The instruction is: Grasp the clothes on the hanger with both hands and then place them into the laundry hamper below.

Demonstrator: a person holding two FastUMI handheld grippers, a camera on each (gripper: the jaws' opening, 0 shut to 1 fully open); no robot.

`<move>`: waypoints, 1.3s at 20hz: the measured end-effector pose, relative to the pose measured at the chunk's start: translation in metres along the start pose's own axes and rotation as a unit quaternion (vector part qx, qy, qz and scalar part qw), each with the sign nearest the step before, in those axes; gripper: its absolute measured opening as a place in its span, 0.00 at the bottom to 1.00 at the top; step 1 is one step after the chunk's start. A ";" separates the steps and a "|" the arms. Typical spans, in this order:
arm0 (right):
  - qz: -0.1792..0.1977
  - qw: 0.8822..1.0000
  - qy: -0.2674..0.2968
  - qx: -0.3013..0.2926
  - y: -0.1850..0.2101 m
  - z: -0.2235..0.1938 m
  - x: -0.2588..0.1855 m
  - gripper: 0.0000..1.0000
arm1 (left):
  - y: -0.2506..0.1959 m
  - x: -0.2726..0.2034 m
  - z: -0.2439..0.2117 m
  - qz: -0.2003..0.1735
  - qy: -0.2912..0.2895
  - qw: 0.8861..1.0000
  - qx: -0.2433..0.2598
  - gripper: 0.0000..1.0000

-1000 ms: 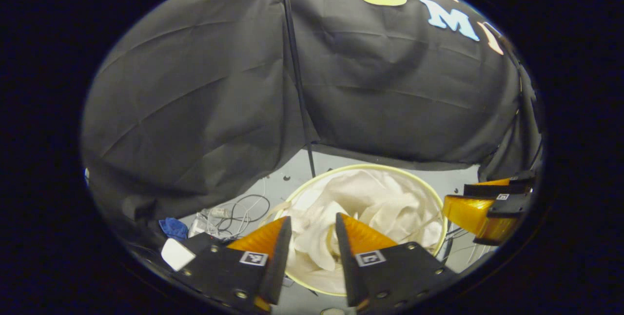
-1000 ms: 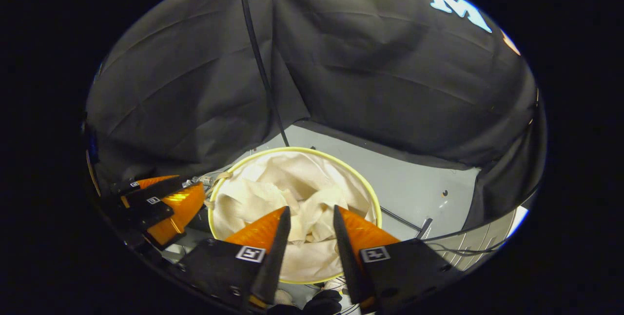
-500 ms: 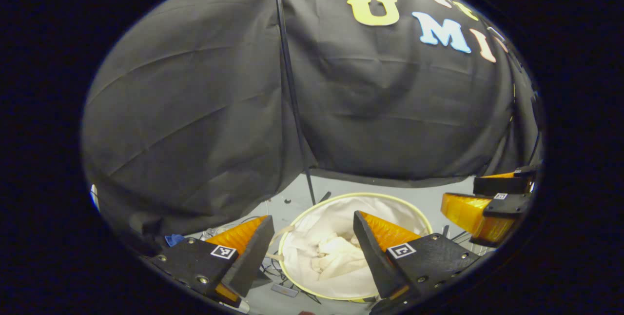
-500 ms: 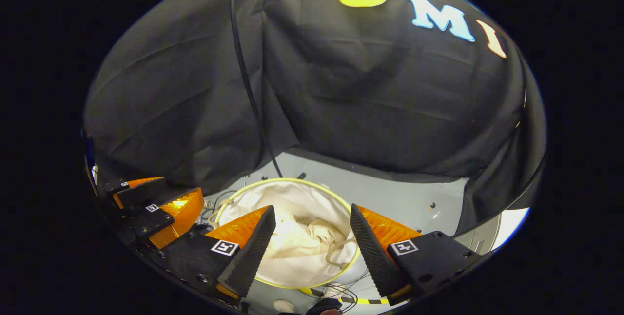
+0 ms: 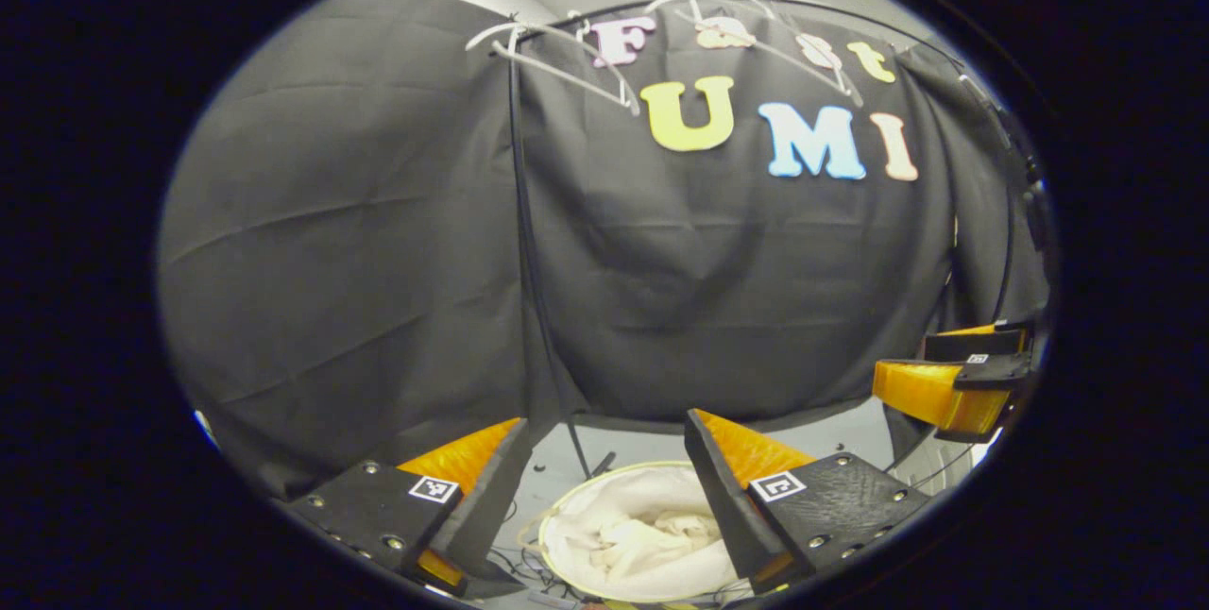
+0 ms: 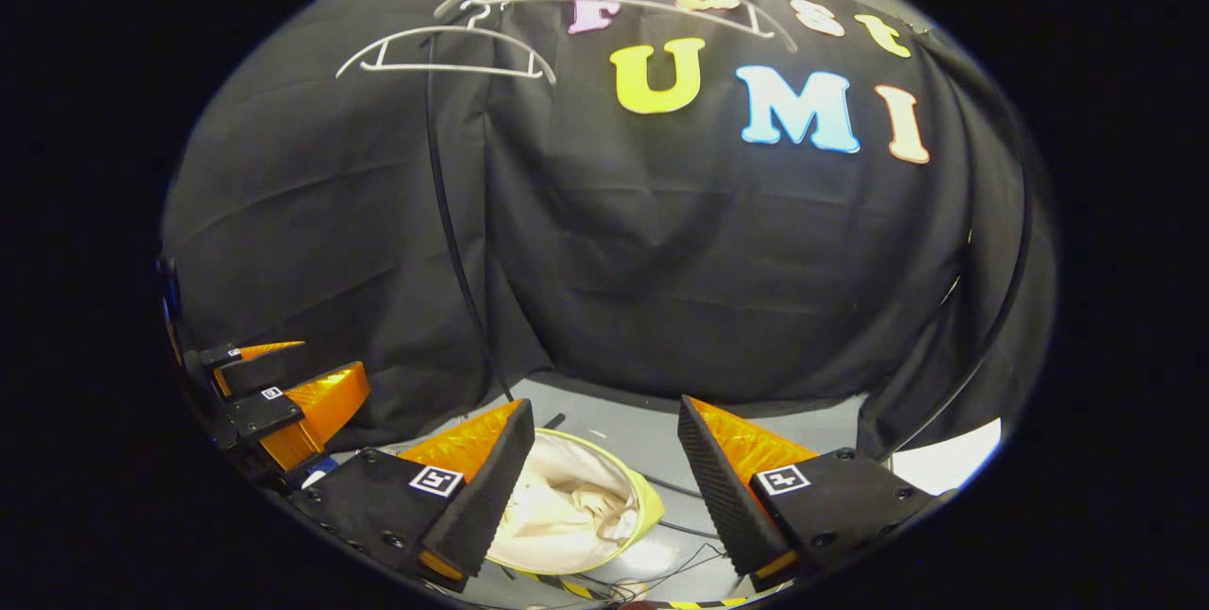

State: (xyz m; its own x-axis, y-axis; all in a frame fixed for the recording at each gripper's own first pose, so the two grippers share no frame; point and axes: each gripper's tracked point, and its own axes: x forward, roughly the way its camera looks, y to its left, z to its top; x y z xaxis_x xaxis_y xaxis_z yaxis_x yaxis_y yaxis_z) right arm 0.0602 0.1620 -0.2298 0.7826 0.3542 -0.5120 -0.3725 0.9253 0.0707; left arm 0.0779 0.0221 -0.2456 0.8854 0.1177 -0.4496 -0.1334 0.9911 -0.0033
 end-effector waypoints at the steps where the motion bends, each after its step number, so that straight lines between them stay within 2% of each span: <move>1: -0.003 1.000 -0.009 0.000 -0.003 0.007 -0.008 0.93 | -0.003 -0.006 0.014 -0.006 -0.010 1.000 0.001 0.96; 3: -0.005 1.000 -0.025 0.003 -0.006 0.024 -0.025 0.97 | -0.008 -0.020 0.039 -0.017 -0.027 0.999 0.012 0.96; 6: -0.016 0.998 -0.059 0.004 -0.019 0.055 -0.055 0.93 | -0.024 -0.040 0.078 -0.034 -0.060 0.997 0.024 0.96; 12: -0.069 0.988 -0.134 -0.004 -0.066 0.099 -0.131 0.93 | -0.046 -0.080 0.154 -0.080 -0.127 0.988 0.029 0.96; 19: -0.141 0.971 -0.191 0.003 -0.117 0.138 -0.209 0.93 | -0.040 -0.129 0.214 -0.091 -0.182 0.979 0.029 0.96; 23: -0.183 0.957 -0.226 -0.003 -0.147 0.154 -0.254 0.93 | -0.031 -0.149 0.240 -0.092 -0.206 0.973 0.040 0.95; 24: -0.193 0.954 -0.231 -0.002 -0.154 0.156 -0.262 0.96 | -0.030 -0.153 0.248 -0.093 -0.213 0.972 0.042 0.95; 26: -0.205 0.950 -0.237 0.003 -0.163 0.156 -0.278 0.94 | -0.025 -0.160 0.262 -0.089 -0.229 0.968 0.050 0.95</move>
State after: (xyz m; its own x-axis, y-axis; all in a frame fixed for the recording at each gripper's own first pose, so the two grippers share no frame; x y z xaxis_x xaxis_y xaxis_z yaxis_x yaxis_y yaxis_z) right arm -0.0189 -0.0657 0.0345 0.9984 -0.0157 -0.0551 0.0132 0.9989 -0.0458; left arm 0.0559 -0.0050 0.0609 0.9980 -0.0627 -0.0065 0.0630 0.9967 0.0518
